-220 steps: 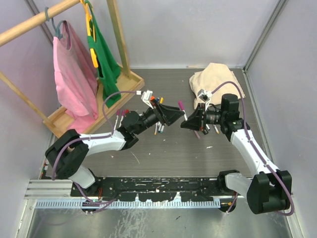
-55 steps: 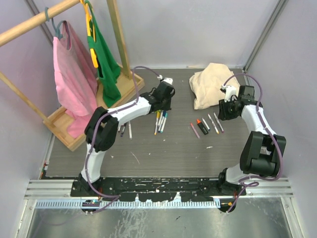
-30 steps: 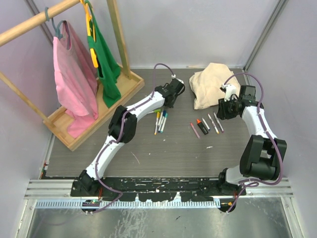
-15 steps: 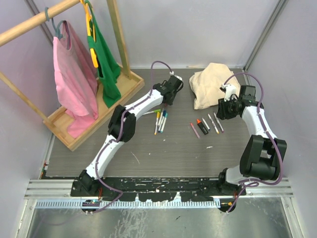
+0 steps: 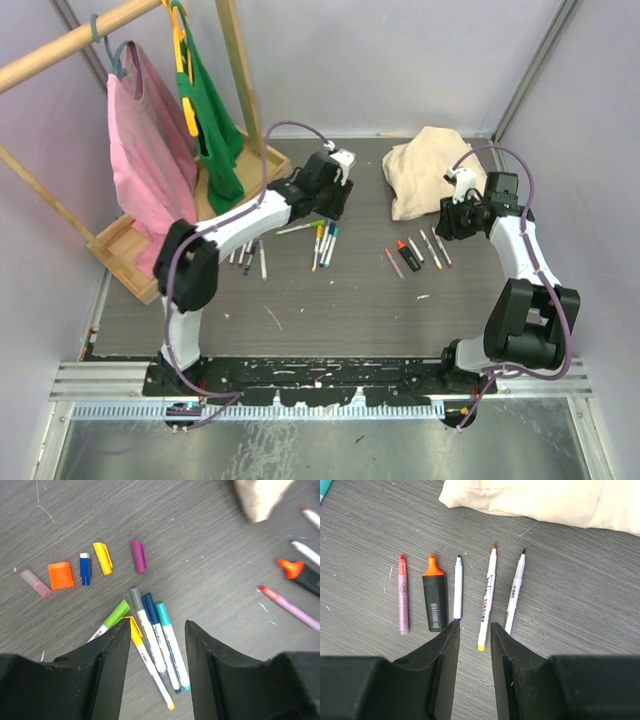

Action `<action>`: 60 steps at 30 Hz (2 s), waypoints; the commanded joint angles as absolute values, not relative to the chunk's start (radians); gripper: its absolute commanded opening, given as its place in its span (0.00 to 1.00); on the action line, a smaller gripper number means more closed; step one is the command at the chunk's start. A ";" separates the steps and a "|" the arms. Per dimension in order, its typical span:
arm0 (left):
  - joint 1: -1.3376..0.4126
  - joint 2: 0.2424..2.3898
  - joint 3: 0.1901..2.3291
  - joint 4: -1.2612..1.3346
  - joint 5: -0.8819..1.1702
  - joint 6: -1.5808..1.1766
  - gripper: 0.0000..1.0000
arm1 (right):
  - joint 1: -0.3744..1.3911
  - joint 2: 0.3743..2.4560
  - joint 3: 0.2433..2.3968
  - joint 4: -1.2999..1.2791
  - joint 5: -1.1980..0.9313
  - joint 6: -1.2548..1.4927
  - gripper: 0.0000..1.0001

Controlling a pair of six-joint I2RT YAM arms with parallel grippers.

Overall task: Open the pen caps
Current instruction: Pick up the pen from the center of the board.

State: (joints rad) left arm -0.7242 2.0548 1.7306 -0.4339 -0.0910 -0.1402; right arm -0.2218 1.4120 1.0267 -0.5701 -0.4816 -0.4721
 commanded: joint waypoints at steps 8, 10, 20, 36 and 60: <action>-0.725 1.649 1.147 0.028 -0.041 -0.203 0.51 | -0.221 1.350 1.024 -0.572 -0.568 -0.508 0.37; -0.724 1.635 1.088 0.051 -0.049 -0.229 0.52 | -0.221 1.350 1.024 -0.572 -0.574 -0.508 0.37; -0.725 1.709 1.064 -0.011 -0.088 -0.331 0.50 | -0.221 1.351 1.023 -0.577 -0.580 -0.509 0.37; -0.725 1.821 1.141 -0.122 -0.101 -0.380 0.33 | -0.221 1.353 1.024 -0.578 -0.583 -0.514 0.37; -0.733 1.846 1.114 -0.239 -0.157 -0.355 0.22 | -0.221 1.347 1.024 -0.578 -0.588 -0.514 0.37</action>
